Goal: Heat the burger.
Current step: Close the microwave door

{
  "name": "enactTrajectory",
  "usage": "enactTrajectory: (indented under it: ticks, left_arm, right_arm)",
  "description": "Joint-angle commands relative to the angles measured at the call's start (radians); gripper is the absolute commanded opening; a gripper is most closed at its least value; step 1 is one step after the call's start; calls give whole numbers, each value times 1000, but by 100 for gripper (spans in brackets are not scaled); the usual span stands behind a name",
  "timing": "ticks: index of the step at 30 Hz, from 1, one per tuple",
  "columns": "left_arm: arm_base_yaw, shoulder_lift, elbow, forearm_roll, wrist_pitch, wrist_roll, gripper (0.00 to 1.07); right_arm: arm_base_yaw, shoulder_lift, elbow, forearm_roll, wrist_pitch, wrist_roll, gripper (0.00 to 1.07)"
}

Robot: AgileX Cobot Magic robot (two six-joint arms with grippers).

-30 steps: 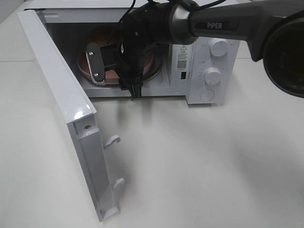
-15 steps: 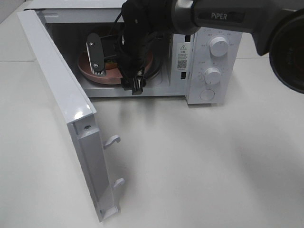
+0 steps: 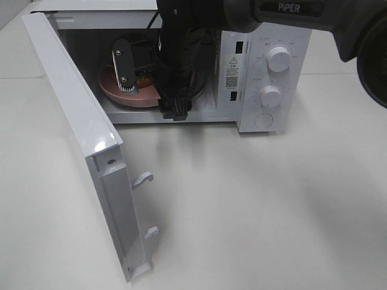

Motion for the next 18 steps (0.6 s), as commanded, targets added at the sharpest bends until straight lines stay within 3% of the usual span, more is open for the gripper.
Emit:
enactTrajectory:
  ticks: [1, 18]
  left_arm:
    - [4, -17, 1, 2, -7, 5, 106]
    - [4, -17, 1, 2, -7, 5, 106]
  right_arm:
    - [-7, -8, -5, 23, 37, -21, 76]
    - [-9, -22, -5, 31, 161, -17, 76]
